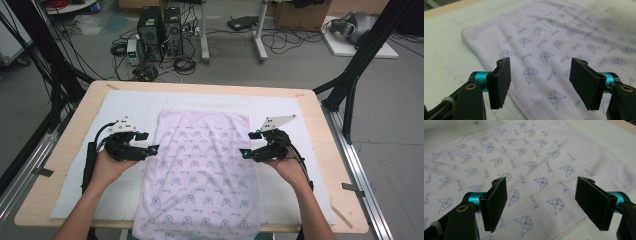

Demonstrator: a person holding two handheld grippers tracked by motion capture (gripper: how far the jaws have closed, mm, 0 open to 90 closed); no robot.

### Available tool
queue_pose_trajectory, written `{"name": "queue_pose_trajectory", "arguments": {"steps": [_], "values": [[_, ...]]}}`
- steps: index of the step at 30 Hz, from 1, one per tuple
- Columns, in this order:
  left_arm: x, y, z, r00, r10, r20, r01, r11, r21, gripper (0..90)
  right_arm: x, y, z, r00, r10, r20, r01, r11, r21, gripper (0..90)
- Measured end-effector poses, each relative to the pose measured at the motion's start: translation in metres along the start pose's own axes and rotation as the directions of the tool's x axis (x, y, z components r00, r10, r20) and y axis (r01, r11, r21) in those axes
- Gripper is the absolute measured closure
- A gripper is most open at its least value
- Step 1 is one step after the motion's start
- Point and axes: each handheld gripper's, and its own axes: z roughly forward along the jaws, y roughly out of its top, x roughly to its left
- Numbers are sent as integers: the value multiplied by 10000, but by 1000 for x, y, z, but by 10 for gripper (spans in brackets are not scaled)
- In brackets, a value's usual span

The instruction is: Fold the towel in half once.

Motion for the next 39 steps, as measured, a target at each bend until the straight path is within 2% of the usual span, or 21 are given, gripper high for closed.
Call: {"name": "queue_pose_trajectory", "arguments": {"steps": [2, 5, 8, 10, 13, 16, 18, 21, 26, 29, 30, 32, 35, 37, 39], "values": [[3, 7, -1, 9999, 77, -91, -77, 9999, -89, 341, -3, 5, -2, 9999, -111, 105, 111, 9999, 51, 252], [10, 15, 1, 9997, 57, -219, -56, 10000, 23, 344, -10, 14, -3, 9997, -88, 219, 86, 9999, 89, 253], [21, 17, 6, 9992, -121, -370, 117, 9999, -105, 355, -19, 20, -1, 9990, -103, 425, 97, 9999, 136, 259], [30, 13, 14, 9979, -402, -503, 406, 9992, 69, 367, -26, 21, 4, 9988, -32, 496, 20, 9997, 238, 264], [39, 8, 27, 9967, -494, -641, 520, 9979, 392, 367, -36, 16, 14, 9982, 254, 534, -274, 9990, 365, 268], [43, 4, 40, 9965, -288, -780, 321, 9986, 420, 384, -46, 9, 25, 9968, 610, 522, -629, 9974, 356, 306], [45, 1, 49, 9951, -207, -970, 247, 9989, 402, 404, -51, 5, 32, 9949, 682, 749, -719, 9963, 477, 328], [51, -4, 63, 9917, -225, -1263, 316, 9970, 700, 436, -59, -2, 42, 9901, 870, 1103, -951, 9930, 701, 354], [60, -14, 79, 9871, -804, -1386, 947, 9905, 996, 476, -67, -13, 56, 9824, 1180, 1447, -1315, 9875, 873, 403], [61, -20, 88, 9840, -848, -1568, 1065, 9850, 1357, 495, -69, -19, 65, 9793, 1218, 1617, -1403, 9841, 1088, 443], [60, -21, 89, 9835, -845, -1601, 1057, 9860, 1289, 501, -70, -21, 67, 9777, 1274, 1668, -1462, 9836, 1055, 454], [60, -20, 90, 9814, -798, -1746, 1027, 9867, 1259, 552, -71, -24, 70, 9741, 1389, 1784, -1588, 9819, 1029, 510], [57, -19, 92, 9833, -707, -1680, 923, 9879, 1243, 683, -74, -27, 69, 9687, 1759, 1754, -1908, 9790, 723, 606], [55, -18, 93, 9851, -653, -1589, 856, 9885, 1246, 789, -73, -28, 69, 9646, 1824, 1904, -1974, 9783, 630, 704], [55, -18, 93, 9845, -811, -1553, 1003, 9877, 1199, 847, -73, -28, 69, 9661, 1810, 1839, -1963, 9781, 686, 792]]}}
